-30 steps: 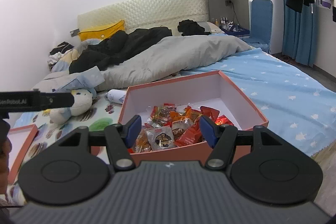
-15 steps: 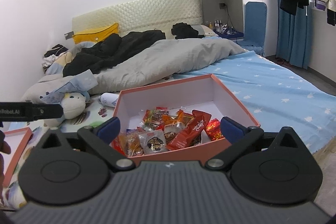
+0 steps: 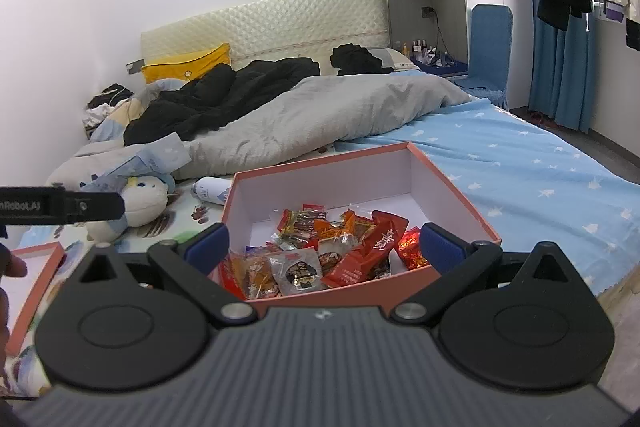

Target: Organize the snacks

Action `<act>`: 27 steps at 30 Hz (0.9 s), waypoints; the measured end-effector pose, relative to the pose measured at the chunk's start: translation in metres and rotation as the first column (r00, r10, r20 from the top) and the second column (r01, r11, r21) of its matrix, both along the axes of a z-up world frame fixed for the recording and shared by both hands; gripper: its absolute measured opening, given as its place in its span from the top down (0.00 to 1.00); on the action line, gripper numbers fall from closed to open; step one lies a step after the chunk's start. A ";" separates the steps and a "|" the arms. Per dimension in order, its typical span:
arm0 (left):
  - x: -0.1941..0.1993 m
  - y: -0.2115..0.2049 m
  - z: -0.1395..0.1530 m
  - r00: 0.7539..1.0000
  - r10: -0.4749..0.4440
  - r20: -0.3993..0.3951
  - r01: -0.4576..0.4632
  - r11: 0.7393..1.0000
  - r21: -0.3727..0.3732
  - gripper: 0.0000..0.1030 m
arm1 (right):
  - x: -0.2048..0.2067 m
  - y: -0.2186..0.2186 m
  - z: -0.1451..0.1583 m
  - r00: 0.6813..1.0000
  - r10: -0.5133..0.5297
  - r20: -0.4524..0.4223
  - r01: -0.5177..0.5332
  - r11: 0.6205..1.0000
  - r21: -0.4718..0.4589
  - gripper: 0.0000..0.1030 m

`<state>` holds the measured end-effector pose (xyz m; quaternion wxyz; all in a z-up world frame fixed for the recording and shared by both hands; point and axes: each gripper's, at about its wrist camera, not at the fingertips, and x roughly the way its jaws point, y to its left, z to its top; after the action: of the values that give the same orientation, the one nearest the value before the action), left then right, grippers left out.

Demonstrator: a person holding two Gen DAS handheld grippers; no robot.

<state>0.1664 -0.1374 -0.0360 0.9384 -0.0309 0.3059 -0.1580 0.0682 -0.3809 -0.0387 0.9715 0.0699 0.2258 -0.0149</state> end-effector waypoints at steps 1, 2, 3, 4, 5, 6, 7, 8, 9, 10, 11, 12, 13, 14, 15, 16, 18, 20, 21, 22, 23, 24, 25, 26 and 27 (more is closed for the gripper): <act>0.000 0.000 0.000 1.000 0.002 -0.002 -0.002 1.000 0.000 0.00 | 0.000 0.001 0.000 1.000 0.001 0.000 -0.001 1.000 -0.001 0.00; 0.001 0.000 -0.001 1.000 0.003 -0.003 -0.003 1.000 -0.001 0.00 | 0.000 0.001 0.000 1.000 0.000 0.000 0.000 1.000 0.000 0.00; 0.001 0.001 -0.001 1.000 0.004 -0.005 -0.004 1.000 -0.003 0.00 | 0.000 0.001 -0.001 1.000 -0.001 -0.003 0.001 1.000 0.000 0.00; 0.000 0.000 -0.001 1.000 0.006 -0.006 -0.006 1.000 -0.004 0.00 | 0.000 0.001 0.000 1.000 -0.002 -0.007 0.002 1.000 0.000 0.00; 0.000 0.001 -0.001 1.000 0.006 -0.007 -0.006 1.000 -0.005 0.00 | 0.000 0.000 -0.001 1.000 -0.002 -0.009 0.002 1.000 0.002 0.00; 0.000 0.000 -0.001 1.000 0.007 -0.008 -0.007 1.000 -0.007 0.00 | 0.000 0.001 -0.001 1.000 0.000 -0.012 0.000 1.000 -0.001 0.00; 0.000 0.000 -0.001 1.000 0.007 -0.010 -0.007 1.000 -0.008 0.00 | 0.001 0.001 -0.001 1.000 0.001 -0.019 -0.001 1.000 -0.010 0.00; 0.000 0.000 -0.001 1.000 0.008 -0.010 -0.008 1.000 -0.009 0.00 | 0.002 0.002 -0.002 1.000 -0.001 -0.026 0.001 1.000 -0.019 0.00; 0.001 0.000 0.000 1.000 0.006 -0.014 -0.006 1.000 -0.006 0.00 | 0.003 0.002 -0.002 1.000 -0.001 -0.028 0.000 1.000 -0.018 0.00; 0.001 -0.001 0.000 1.000 0.004 -0.019 -0.005 1.000 -0.007 0.00 | 0.003 0.002 -0.002 1.000 0.003 -0.027 -0.003 1.000 -0.009 0.00; 0.000 0.000 0.000 1.000 0.009 -0.017 -0.009 1.000 -0.013 0.00 | 0.003 0.001 -0.002 1.000 0.006 -0.026 -0.006 1.000 0.002 0.00; 0.000 0.000 0.000 1.000 0.015 -0.013 -0.015 1.000 -0.019 0.00 | 0.003 0.001 -0.002 1.000 0.006 -0.027 -0.006 1.000 0.007 0.00; 0.000 0.001 -0.001 1.000 0.017 -0.014 -0.017 1.000 -0.019 0.00 | 0.003 0.000 -0.003 1.000 0.005 -0.028 -0.005 1.000 0.008 0.00; 0.001 0.000 -0.001 1.000 0.015 -0.017 -0.016 1.000 -0.013 0.00 | 0.003 0.000 -0.003 1.000 0.008 -0.026 -0.007 1.000 0.007 0.00; 0.002 0.000 -0.002 1.000 0.014 -0.020 -0.014 1.000 -0.007 0.00 | 0.003 0.000 -0.003 1.000 0.008 -0.027 -0.008 1.000 0.009 0.00; 0.001 0.000 -0.002 1.000 0.016 -0.020 -0.016 1.000 -0.003 0.00 | 0.003 -0.001 -0.003 1.000 0.010 -0.027 -0.010 1.000 0.012 0.00; 0.000 0.000 -0.002 0.999 0.026 -0.019 -0.026 1.000 -0.004 0.00 | 0.003 -0.001 -0.003 1.000 0.012 -0.027 -0.012 1.000 0.023 0.00; 0.000 0.001 -0.002 0.999 0.028 -0.022 -0.028 1.000 -0.011 0.00 | 0.003 -0.001 -0.003 1.000 0.015 -0.024 -0.014 1.000 0.026 0.00; 0.000 0.001 -0.002 0.999 0.027 -0.025 -0.027 1.000 -0.014 0.00 | 0.003 0.000 -0.003 1.000 0.014 -0.024 -0.014 1.000 0.022 0.00; -0.001 -0.001 -0.001 0.999 0.026 -0.029 -0.026 1.000 -0.016 0.00 | 0.003 0.001 -0.003 1.000 0.014 -0.026 -0.014 1.000 0.018 0.00; -0.001 -0.001 -0.001 0.999 0.023 -0.030 -0.023 1.000 -0.017 0.00 | 0.003 0.001 -0.003 0.999 0.016 -0.027 -0.015 1.000 0.017 0.00; -0.002 -0.001 -0.001 0.999 0.021 -0.030 -0.022 1.000 -0.014 0.00 | 0.003 0.001 -0.003 0.999 0.018 -0.028 -0.017 1.000 0.017 0.00; -0.002 -0.001 -0.001 0.999 0.023 -0.029 -0.023 1.000 -0.011 0.00 | 0.003 0.002 -0.003 0.999 0.019 -0.027 -0.019 1.000 0.015 0.00; -0.002 -0.001 -0.001 0.999 0.026 -0.029 -0.027 1.000 -0.006 0.00 | 0.003 0.002 -0.003 0.999 0.019 -0.026 -0.019 1.000 0.014 0.00; -0.002 -0.002 -0.001 0.999 0.027 -0.028 -0.027 1.000 -0.004 0.00 | 0.003 0.002 -0.003 0.999 0.019 -0.026 -0.019 1.000 0.014 0.00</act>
<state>0.1641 -0.1390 -0.0372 0.9359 -0.0393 0.3184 -0.1455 0.0711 -0.3792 -0.0416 0.9681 0.0741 0.2392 -0.0052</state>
